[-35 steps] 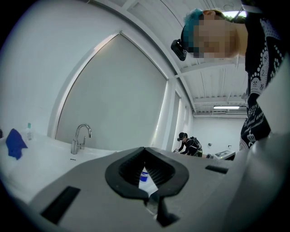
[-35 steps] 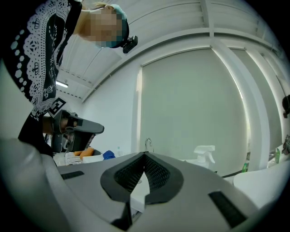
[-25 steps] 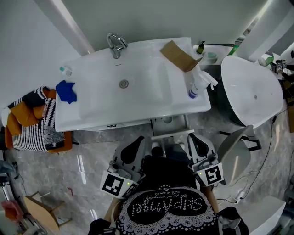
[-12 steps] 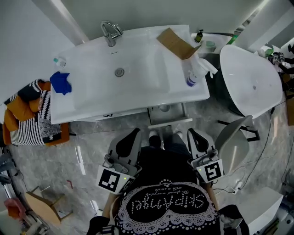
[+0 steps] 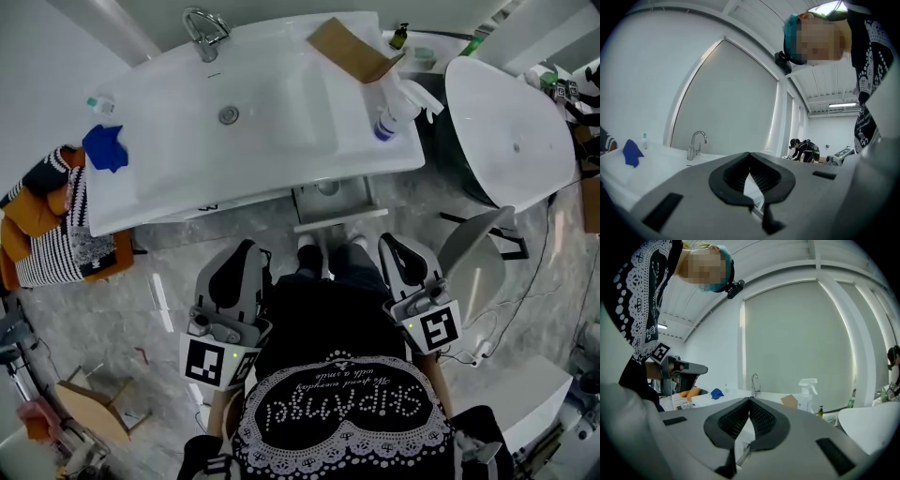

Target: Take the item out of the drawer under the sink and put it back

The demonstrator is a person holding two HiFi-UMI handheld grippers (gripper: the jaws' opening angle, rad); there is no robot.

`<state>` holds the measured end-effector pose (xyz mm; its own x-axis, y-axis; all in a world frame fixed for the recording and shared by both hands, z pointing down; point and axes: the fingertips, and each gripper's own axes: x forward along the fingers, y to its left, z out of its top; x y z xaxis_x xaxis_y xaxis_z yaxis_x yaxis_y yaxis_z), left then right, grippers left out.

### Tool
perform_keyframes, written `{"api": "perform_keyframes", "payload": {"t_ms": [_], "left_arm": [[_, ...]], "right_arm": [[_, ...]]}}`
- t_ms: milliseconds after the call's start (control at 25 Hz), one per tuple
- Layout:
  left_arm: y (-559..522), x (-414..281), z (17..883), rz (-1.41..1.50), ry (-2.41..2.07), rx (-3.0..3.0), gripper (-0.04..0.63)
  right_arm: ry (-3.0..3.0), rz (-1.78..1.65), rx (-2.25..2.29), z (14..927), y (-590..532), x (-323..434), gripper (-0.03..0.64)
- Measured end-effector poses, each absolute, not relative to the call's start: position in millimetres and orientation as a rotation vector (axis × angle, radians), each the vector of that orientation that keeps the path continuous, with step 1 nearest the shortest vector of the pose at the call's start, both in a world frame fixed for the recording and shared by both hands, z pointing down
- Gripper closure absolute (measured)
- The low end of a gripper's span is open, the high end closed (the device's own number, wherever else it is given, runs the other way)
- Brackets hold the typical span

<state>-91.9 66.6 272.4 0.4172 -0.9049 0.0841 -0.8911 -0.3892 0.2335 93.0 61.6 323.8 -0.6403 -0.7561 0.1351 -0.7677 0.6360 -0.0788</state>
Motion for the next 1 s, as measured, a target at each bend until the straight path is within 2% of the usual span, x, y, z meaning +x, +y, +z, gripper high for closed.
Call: {"api": "perform_keyframes", "payload": {"t_ms": [1000], "left_arm": [[64.2,-105.9,277.8,-0.067,-1.612,2.398,0.591]], "right_arm": [[-2.765,0.153,1.127,327.6,46.6,70.9,0.598]]}}
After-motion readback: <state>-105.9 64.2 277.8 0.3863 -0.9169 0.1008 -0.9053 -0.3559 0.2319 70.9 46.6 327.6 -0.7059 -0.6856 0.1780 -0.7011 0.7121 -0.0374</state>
